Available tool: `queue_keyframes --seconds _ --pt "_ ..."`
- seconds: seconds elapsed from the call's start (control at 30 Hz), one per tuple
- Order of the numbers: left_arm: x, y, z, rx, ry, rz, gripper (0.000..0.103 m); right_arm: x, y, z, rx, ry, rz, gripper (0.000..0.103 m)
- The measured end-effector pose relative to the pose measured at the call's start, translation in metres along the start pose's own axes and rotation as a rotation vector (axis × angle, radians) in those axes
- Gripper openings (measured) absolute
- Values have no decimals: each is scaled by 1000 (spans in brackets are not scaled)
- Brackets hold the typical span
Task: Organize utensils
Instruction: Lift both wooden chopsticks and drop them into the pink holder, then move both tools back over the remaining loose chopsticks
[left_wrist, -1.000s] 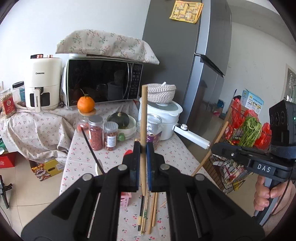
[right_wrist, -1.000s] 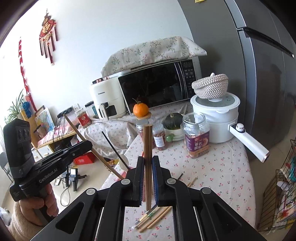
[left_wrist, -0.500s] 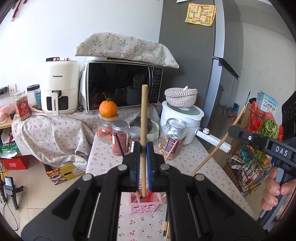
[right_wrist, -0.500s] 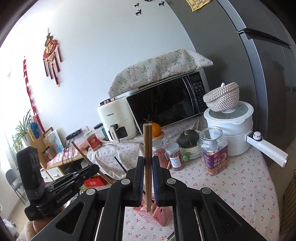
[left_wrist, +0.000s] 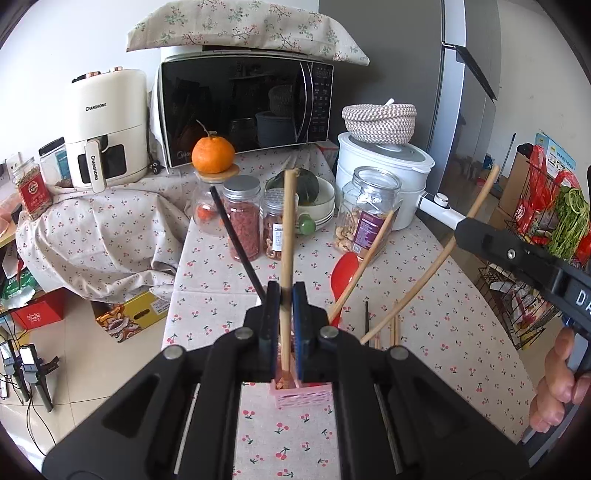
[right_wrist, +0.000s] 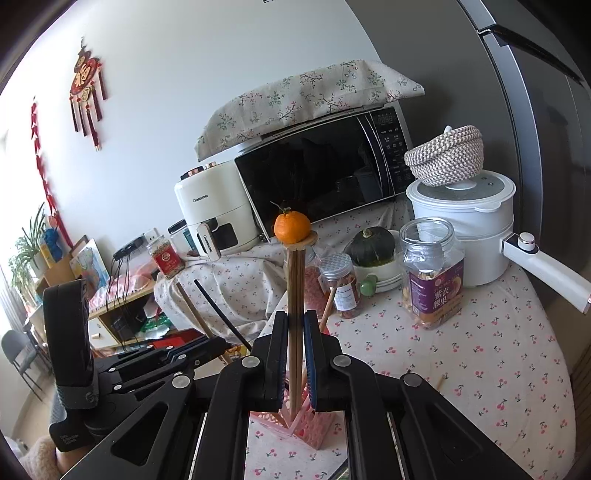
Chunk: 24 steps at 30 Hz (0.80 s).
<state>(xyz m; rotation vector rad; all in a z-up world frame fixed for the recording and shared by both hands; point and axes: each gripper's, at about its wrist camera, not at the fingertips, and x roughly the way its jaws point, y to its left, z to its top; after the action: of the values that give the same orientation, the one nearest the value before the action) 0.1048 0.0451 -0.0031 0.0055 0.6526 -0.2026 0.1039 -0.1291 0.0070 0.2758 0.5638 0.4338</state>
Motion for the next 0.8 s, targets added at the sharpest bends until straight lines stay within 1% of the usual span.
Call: queue_keyframes --seconds 0.07,0.13,0.2,0.23,0.3,0.33,0.4,0.43,0.47,0.5,0.53,0.57,0.6,0.63,0.67,0.8 --pt "3 2 0 -20 13 -6 8 6 -1 -2 -2 13 -5 9" --pt "2 3 0 -34 23 -21 13 12 -1 -4 -1 28 -8 9" --pt "-2 2 0 -35 18 -22 27 17 -2 -5 0 39 -10 9" --pt "-5 2 0 -31 13 -19 30 20 -2 -6 -1 43 -11 9" --pt "-11 1 -1 -26 6 -17 41 24 -3 -7 -1 51 -13 9" --pt "-15 2 -2 -25 4 -15 44 26 -3 -7 1 56 -13 9" --pt "-20 4 -4 -30 -3 -2 56 31 -5 -8 7 73 -10 10" --pt "-22 6 -5 -35 -8 10 60 34 -6 -8 15 83 -8 10" --pt "-23 8 -6 -40 -16 24 69 36 -7 -8 26 92 -5 13" --pt "-24 9 -8 -44 -21 37 74 37 -9 -9 37 99 -1 15" --pt "-24 10 -10 -46 -20 47 76 37 -10 -9 45 102 4 21" --pt "-24 11 -12 -48 -16 49 77 36 -11 -8 51 102 6 29" --pt "-23 12 -14 -51 -10 49 78 34 -12 -7 56 97 7 35" --pt "-23 12 -16 -55 -4 51 79 30 -13 -5 62 87 9 46" --pt "-22 13 -18 -59 1 55 81 26 -14 -4 68 75 13 54" --pt "-19 15 -24 -88 28 37 85 10 -19 3 81 53 24 63"
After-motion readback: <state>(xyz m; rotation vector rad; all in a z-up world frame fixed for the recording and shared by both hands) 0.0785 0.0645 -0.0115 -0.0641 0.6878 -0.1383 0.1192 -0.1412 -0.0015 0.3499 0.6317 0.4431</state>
